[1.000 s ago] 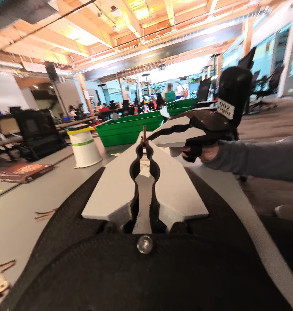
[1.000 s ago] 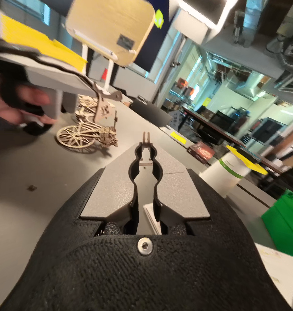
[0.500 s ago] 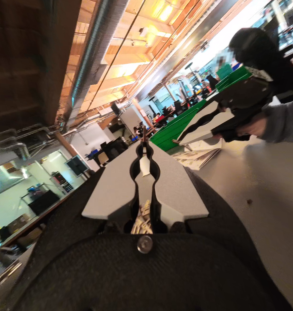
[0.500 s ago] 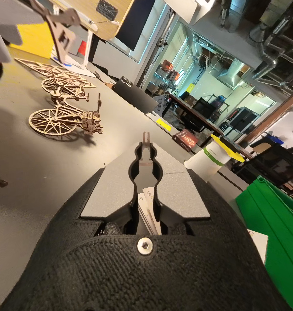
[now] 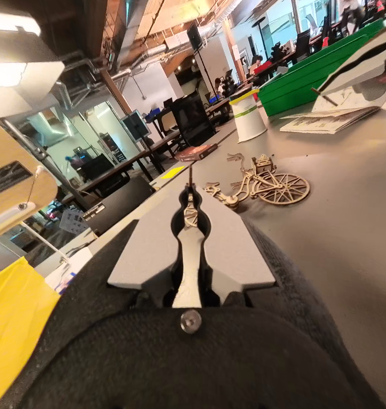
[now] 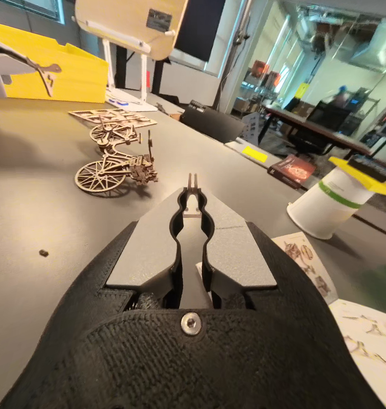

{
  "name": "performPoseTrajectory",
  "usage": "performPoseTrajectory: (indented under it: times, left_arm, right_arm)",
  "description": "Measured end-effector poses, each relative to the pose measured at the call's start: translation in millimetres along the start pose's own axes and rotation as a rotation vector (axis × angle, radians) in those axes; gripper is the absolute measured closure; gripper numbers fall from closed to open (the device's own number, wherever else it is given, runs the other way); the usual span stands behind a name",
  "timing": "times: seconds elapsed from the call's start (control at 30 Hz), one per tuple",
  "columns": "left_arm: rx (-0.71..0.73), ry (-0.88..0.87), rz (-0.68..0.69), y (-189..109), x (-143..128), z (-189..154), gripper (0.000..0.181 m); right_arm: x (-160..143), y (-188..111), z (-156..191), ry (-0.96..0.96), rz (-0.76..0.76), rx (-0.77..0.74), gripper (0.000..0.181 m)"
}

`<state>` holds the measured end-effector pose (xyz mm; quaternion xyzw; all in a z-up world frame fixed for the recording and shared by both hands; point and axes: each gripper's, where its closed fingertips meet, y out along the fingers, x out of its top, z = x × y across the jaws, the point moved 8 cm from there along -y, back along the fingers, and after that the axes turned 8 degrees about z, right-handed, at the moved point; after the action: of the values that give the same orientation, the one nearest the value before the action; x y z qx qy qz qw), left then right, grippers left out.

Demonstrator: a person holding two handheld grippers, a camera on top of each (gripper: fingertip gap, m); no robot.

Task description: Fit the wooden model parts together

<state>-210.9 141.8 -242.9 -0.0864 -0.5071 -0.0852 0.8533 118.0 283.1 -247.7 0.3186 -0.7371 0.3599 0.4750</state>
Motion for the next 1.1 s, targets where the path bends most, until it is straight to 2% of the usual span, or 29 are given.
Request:
performPoseTrajectory:
  times: [0.13, 0.27, 0.47, 0.53, 0.6, 0.7, 0.83, 0.93, 1.0, 1.1]
  left_arm:
    - [-0.007, 0.047, 0.101, 4.8, -7.7, -4.2, 0.180]
    - [-0.011, 0.099, 0.173, 9.4, -11.0, -10.0, 0.180]
    - [-0.046, 0.096, 0.189, 13.1, -11.9, -13.0, 0.180]
    - [-0.051, 0.101, 0.188, 13.1, -12.0, -14.5, 0.180]
    - [-0.056, 0.102, 0.189, 13.3, -12.7, -15.0, 0.180]
    - [-0.066, 0.091, 0.189, 13.7, -12.7, -14.0, 0.180]
    - [-0.072, 0.073, 0.187, 14.4, -12.8, -12.7, 0.180]
    - [-0.076, 0.063, 0.183, 14.3, -12.5, -12.1, 0.180]
    - [-0.079, 0.057, 0.180, 14.2, -12.4, -11.7, 0.180]
    - [-0.083, 0.053, 0.179, 14.0, -12.3, -11.6, 0.180]
  right_arm:
    - [-5.7, 16.0, 4.1, 0.069, 0.171, 0.122, 0.175]
    - [-15.2, 32.7, 12.0, 0.027, 0.360, 0.156, 0.173]
    - [-21.7, 41.6, 14.6, -0.008, 0.464, 0.118, 0.133]
    - [-18.4, 39.2, 10.1, 0.026, 0.420, 0.075, 0.116]
    - [-9.3, 35.2, 1.0, 0.120, 0.315, 0.030, 0.100]
    - [7.0, 30.9, -30.8, 0.241, 0.236, -0.086, 0.091]
    - [23.2, 39.2, -102.1, 0.364, 0.211, -0.265, 0.078]
    - [17.3, 65.9, -154.3, 0.479, 0.201, -0.304, 0.062]
    - [9.2, 86.9, -177.7, 0.508, 0.207, -0.351, 0.037]
    - [-0.4, 113.7, -195.6, 0.456, 0.209, -0.436, 0.029]
